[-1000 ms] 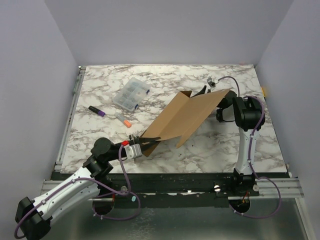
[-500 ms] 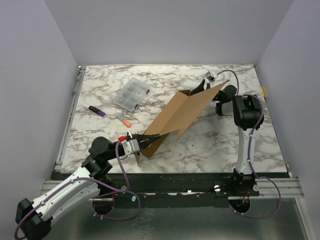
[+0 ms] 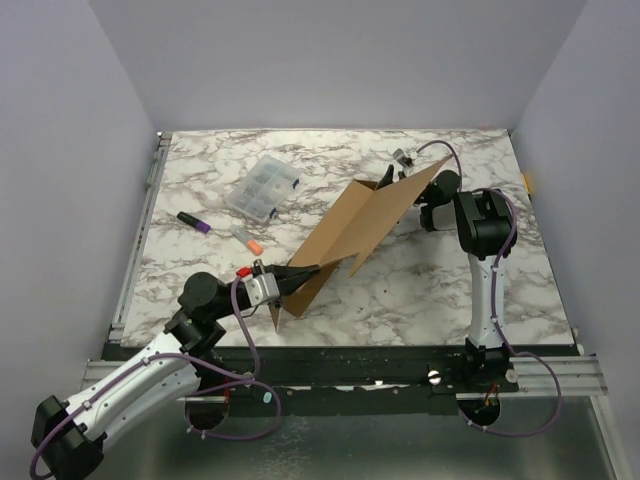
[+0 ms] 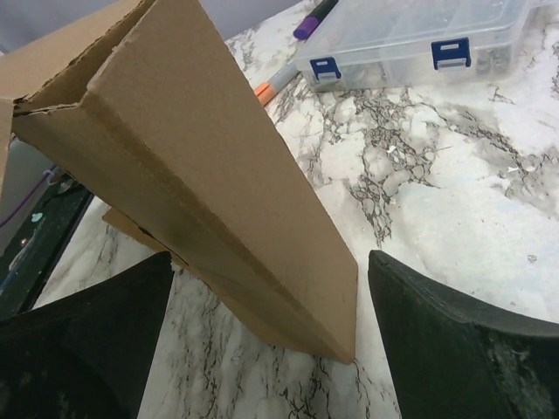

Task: Fold the paper box
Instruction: Fold the paper box at the center of the board.

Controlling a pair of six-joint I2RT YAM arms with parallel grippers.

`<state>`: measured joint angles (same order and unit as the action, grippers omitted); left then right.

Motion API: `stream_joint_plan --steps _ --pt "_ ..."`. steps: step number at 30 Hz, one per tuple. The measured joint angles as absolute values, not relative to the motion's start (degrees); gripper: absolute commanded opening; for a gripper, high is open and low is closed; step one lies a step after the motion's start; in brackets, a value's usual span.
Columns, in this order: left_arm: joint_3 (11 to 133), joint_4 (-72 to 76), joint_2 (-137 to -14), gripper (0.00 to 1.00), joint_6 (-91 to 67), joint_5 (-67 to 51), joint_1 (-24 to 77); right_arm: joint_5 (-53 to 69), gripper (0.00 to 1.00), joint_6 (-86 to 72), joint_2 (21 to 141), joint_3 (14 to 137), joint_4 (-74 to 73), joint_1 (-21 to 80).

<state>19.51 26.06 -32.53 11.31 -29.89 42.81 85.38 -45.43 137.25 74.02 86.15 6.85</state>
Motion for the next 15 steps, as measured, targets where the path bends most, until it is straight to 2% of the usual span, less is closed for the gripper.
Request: stream_joint_plan --steps 5,15 --pt "19.5 28.2 -34.2 0.00 9.7 -29.6 42.7 84.2 0.78 -46.4 137.3 74.1 86.1 7.4" --pt "19.6 31.0 -35.8 0.00 6.5 -27.9 42.3 79.4 0.61 -46.7 137.3 73.3 86.2 9.5"
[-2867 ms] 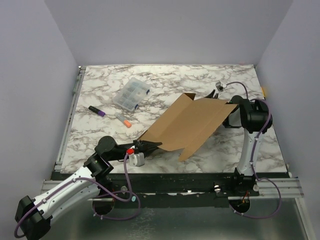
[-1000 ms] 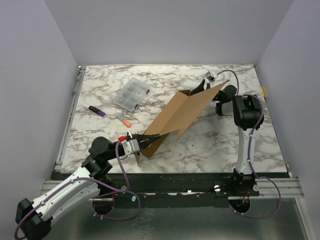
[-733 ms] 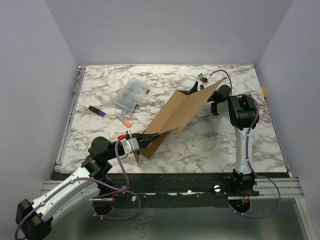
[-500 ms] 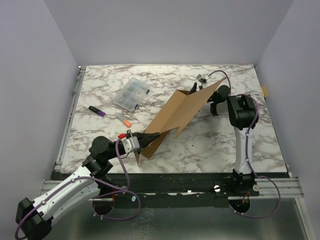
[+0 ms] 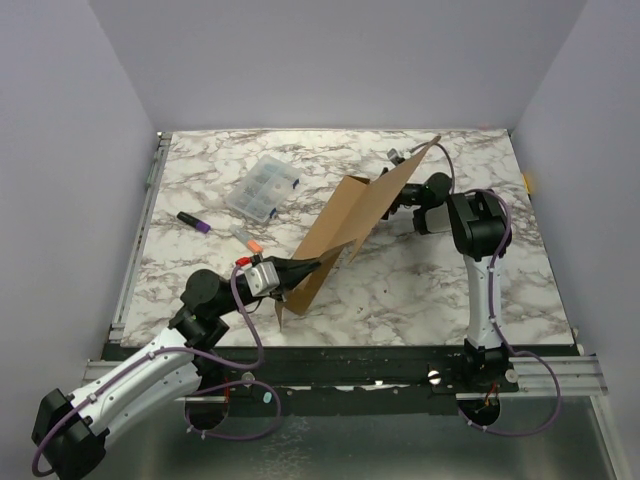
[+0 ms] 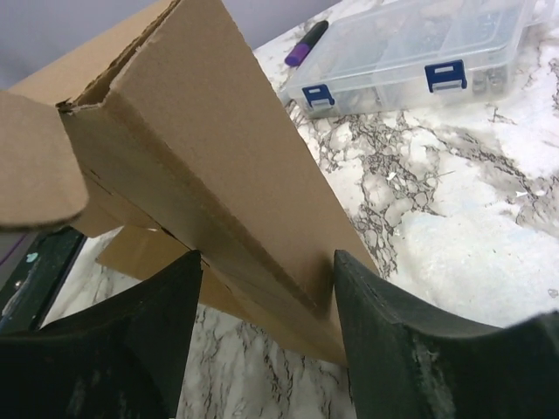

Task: Fold the paper box
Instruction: Fold the paper box at the center of the board.

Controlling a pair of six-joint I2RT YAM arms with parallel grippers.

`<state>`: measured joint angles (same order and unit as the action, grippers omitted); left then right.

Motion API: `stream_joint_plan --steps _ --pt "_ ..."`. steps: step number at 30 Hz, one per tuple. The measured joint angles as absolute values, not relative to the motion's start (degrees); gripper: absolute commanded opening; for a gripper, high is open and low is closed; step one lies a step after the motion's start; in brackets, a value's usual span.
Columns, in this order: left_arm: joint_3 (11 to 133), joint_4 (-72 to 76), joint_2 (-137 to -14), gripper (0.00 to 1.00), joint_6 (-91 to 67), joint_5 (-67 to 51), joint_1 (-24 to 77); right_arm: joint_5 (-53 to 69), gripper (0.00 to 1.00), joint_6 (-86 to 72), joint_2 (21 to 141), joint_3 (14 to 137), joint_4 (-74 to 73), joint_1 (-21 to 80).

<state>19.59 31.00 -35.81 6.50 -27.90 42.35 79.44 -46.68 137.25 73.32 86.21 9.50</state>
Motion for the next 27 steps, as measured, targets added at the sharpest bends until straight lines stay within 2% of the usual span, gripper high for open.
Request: stream_joint_plan --steps 4,12,18,22,27 --pt "19.6 31.7 -36.0 0.00 5.5 -27.3 42.3 77.4 0.52 -45.5 137.3 72.3 86.3 10.5" --pt "19.6 33.3 -36.0 0.00 3.3 -24.8 42.3 73.0 0.40 -42.4 137.0 69.9 86.8 11.3" --pt "19.6 34.5 -36.1 0.00 1.3 -22.6 42.3 69.7 0.41 -41.3 136.0 67.7 86.9 11.5" --pt "19.6 35.4 -36.7 0.00 -0.4 -21.4 42.1 68.1 0.52 -40.3 135.2 66.5 86.8 11.7" --pt "19.6 37.0 -37.8 0.00 -2.5 -20.4 42.1 67.7 0.53 -39.3 134.2 66.3 86.8 11.7"
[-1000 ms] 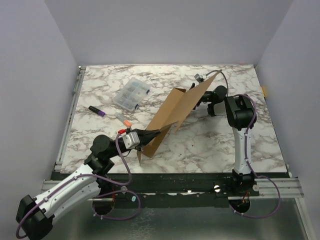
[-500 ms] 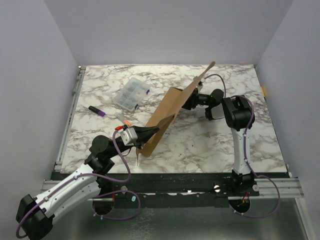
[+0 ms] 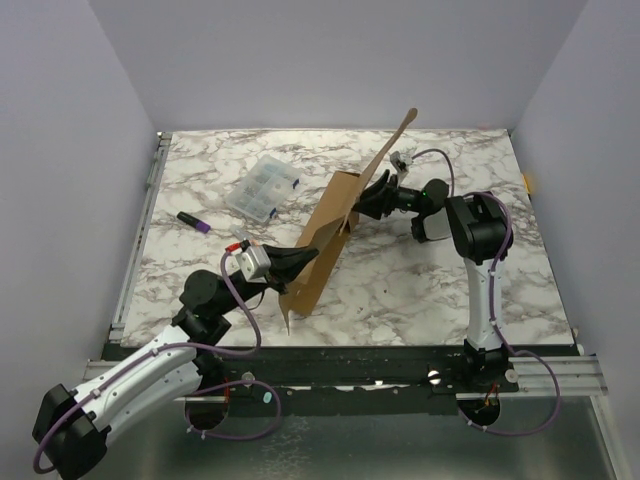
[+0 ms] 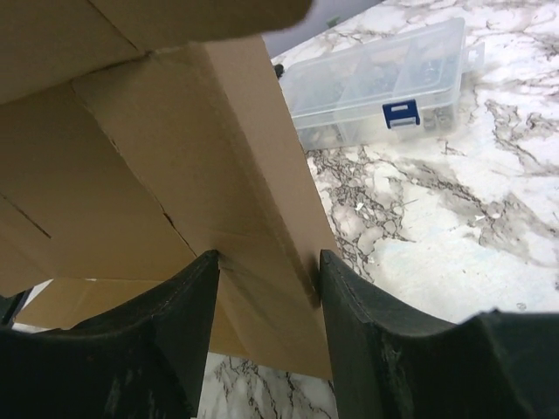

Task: Fold the paper box
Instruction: Fold the paper box at the center of the board.

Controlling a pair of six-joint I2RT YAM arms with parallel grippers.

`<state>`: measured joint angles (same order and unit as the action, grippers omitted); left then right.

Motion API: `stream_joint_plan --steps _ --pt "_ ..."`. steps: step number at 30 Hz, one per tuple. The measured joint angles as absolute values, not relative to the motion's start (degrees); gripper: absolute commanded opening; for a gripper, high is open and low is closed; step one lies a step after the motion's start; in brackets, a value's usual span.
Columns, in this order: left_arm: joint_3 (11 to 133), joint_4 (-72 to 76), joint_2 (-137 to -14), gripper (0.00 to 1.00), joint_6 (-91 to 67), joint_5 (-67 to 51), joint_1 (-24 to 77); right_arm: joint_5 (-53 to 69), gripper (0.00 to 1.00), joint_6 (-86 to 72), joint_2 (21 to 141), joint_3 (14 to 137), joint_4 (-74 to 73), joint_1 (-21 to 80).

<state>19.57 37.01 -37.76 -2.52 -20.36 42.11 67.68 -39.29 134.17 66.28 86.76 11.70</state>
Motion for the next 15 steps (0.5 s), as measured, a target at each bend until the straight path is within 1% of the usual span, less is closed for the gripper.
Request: stream_joint_plan --steps 12,14,15 --pt "19.6 40.2 -40.1 0.00 -7.6 -19.5 42.1 70.7 0.52 -40.1 133.4 68.7 86.7 12.3" --pt "19.8 40.3 -40.1 0.00 -8.1 -19.5 42.1 71.1 0.52 -40.1 133.4 68.8 86.7 12.8" --pt "19.9 40.4 -40.1 0.00 -8.4 -19.5 42.1 71.2 0.50 -40.1 133.4 68.8 86.7 13.0"
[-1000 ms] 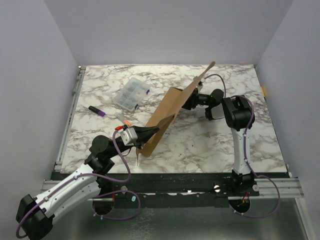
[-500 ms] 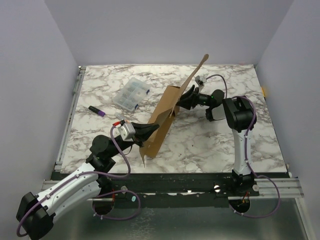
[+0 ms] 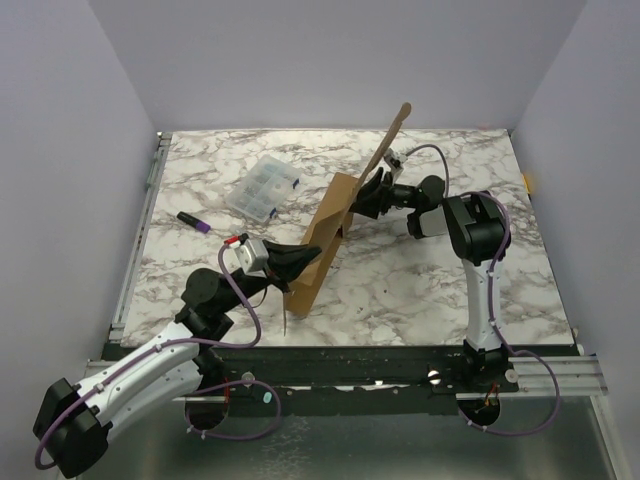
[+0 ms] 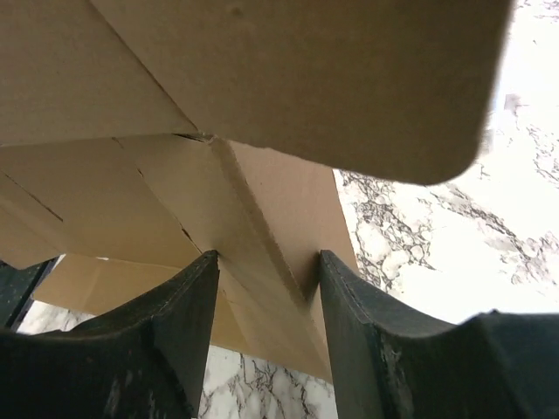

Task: Fold the paper box
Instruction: Fold the paper box at the center of the board.

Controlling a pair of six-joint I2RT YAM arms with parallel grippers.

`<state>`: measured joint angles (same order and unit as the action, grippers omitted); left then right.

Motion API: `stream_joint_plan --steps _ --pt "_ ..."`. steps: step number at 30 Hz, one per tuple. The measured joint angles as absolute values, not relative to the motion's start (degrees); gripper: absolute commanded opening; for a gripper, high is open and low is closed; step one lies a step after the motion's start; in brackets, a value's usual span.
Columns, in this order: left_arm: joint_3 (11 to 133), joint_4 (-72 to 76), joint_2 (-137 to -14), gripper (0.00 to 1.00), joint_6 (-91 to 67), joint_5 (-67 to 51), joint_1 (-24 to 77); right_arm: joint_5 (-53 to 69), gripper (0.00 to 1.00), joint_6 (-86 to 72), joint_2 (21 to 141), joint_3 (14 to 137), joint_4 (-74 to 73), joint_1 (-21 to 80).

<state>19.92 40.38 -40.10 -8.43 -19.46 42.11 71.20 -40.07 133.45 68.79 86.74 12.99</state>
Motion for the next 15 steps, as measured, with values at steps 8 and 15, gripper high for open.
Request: stream_joint_plan --steps 8,15 --pt "20.0 40.6 -40.0 0.00 -9.6 -19.1 42.1 67.7 0.30 -39.6 134.9 69.3 86.8 13.6" --pt "20.0 40.7 -39.9 0.00 -10.4 -17.7 42.1 63.4 0.08 -36.1 134.8 67.7 87.0 13.9"
